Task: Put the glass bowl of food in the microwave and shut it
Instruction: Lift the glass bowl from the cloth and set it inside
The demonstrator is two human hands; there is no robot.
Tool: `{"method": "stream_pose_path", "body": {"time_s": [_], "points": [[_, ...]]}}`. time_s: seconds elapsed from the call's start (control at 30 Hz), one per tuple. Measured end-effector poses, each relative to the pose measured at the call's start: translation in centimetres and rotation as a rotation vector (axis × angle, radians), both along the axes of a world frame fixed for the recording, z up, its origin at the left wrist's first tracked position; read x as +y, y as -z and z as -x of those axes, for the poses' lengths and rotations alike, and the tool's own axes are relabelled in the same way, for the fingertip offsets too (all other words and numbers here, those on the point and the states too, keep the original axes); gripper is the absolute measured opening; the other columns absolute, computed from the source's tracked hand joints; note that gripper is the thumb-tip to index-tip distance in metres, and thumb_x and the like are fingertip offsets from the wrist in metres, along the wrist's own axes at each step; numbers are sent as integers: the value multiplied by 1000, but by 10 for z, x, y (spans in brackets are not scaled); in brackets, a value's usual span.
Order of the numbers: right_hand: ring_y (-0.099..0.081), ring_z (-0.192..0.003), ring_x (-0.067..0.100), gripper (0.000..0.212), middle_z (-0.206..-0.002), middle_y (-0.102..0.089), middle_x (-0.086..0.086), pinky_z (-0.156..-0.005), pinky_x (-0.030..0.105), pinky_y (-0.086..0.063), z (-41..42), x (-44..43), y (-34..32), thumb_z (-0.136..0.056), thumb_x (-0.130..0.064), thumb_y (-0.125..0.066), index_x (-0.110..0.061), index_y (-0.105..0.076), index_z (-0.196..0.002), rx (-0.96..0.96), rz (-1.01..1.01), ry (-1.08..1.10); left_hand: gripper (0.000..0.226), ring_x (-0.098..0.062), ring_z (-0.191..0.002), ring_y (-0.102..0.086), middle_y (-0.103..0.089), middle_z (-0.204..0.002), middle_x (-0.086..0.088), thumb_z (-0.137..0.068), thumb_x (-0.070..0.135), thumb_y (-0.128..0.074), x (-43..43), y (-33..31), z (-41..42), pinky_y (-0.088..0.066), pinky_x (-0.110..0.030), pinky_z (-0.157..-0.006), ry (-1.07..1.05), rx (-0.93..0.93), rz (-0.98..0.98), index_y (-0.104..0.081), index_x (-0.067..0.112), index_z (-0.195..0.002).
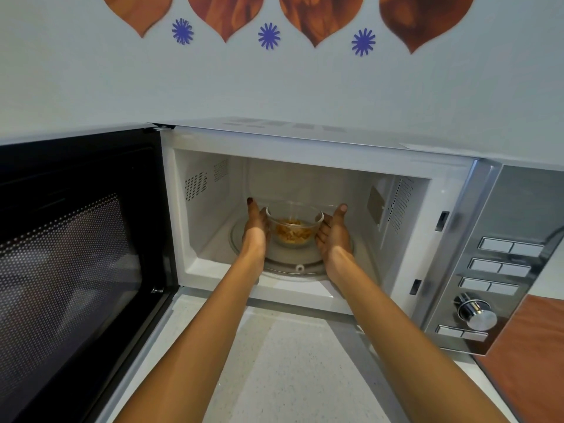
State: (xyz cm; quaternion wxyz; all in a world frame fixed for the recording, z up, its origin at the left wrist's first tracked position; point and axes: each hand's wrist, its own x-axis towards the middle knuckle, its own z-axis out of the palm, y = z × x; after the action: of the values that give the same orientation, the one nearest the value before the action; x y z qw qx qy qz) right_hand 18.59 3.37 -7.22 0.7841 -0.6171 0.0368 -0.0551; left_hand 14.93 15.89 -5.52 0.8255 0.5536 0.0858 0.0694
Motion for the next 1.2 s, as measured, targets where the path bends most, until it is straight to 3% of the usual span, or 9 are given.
{"method": "stream_pose_path", "body": {"time_s": [0.3, 0.43, 0.53, 0.63, 0.77, 0.9, 1.0, 1.07, 1.2], "points": [[-35, -143, 31, 74, -155, -38, 6, -117, 44, -26, 24, 5, -13, -93, -69, -17, -24, -34, -149, 106, 129, 113, 70, -25, -148, -24, -27, -160, -1, -95, 62, -15, 0, -2, 9, -14, -41, -123, -76, 53, -97, -29, 22, -150], [-53, -120, 23, 59, -131, -58, 1, -105, 37, -37, 59, 11, -18, -97, -60, -24, -25, -51, -135, -89, 184, 248, 59, -24, -145, -30, -32, -158, 1, -98, 56, -17, -5, -13, 24, -19, -41, -120, -140, -6, -151, -37, 29, -146], [-51, -60, 6, 43, -68, -60, 3, -60, 11, -42, 81, 14, -21, -103, -40, -33, -22, -61, -75, -364, 222, 363, 51, -14, -110, -53, -62, -125, 0, -101, 47, -22, -11, -19, 42, -35, -34, -99, -286, -85, -326, -50, 24, -138], [-67, -78, 7, 38, -84, -72, 2, -70, 12, -52, 104, 15, -25, -105, -26, -33, -21, -69, -93, -598, 219, 383, 46, -3, -76, -48, -57, -79, 17, -102, 39, -29, -18, -23, 67, -38, -24, -81, -432, -217, -425, -64, 20, -123], [-70, -84, 8, 39, -85, -71, -8, -77, 23, -56, 133, 17, -36, -103, -24, -32, -18, -68, -91, -809, 183, 381, 42, 2, -74, -56, -72, -91, 17, -101, 34, -32, -24, -32, 107, -41, -9, -74, -480, -366, -461, -74, 28, -104], [-69, -81, 11, 42, -83, -72, -1, -74, 27, -56, 167, 17, -49, -102, -23, -30, -11, -68, -88, -954, 172, 387, 43, 5, -56, -58, -66, -69, 21, -100, 28, -35, -26, -39, 155, -38, 5, -62, -484, -462, -512, -77, 23, -92], [-67, -81, 10, 41, -83, -69, -2, -73, 28, -54, 197, 19, -58, -101, -19, -30, -8, -66, -87, -1037, 177, 385, 39, -1, -44, -49, -62, -62, 23, -100, 28, -39, -27, -43, 194, -40, -3, -53, -524, -533, -571, -76, 26, -87], [-66, -80, 8, 40, -82, -67, -4, -72, 25, -52, 217, 22, -63, -101, -18, -29, -8, -66, -87, -1086, 171, 386, 37, 8, -54, -56, -65, -71, 22, -101, 25, -41, -27, -47, 220, -40, -2, -55, -554, -594, -612, -76, 20, -90], [-65, -78, 11, 39, -82, -69, 1, -69, 24, -49, 251, 25, -70, -101, -15, -31, -7, -67, -86, -1164, 176, 378, 33, -1, -114, -58, -69, -94, 11, -99, 18, -40, -26, -51, 275, -40, -5, -99, -650, -722, -894, -73, 12, -94]]}}
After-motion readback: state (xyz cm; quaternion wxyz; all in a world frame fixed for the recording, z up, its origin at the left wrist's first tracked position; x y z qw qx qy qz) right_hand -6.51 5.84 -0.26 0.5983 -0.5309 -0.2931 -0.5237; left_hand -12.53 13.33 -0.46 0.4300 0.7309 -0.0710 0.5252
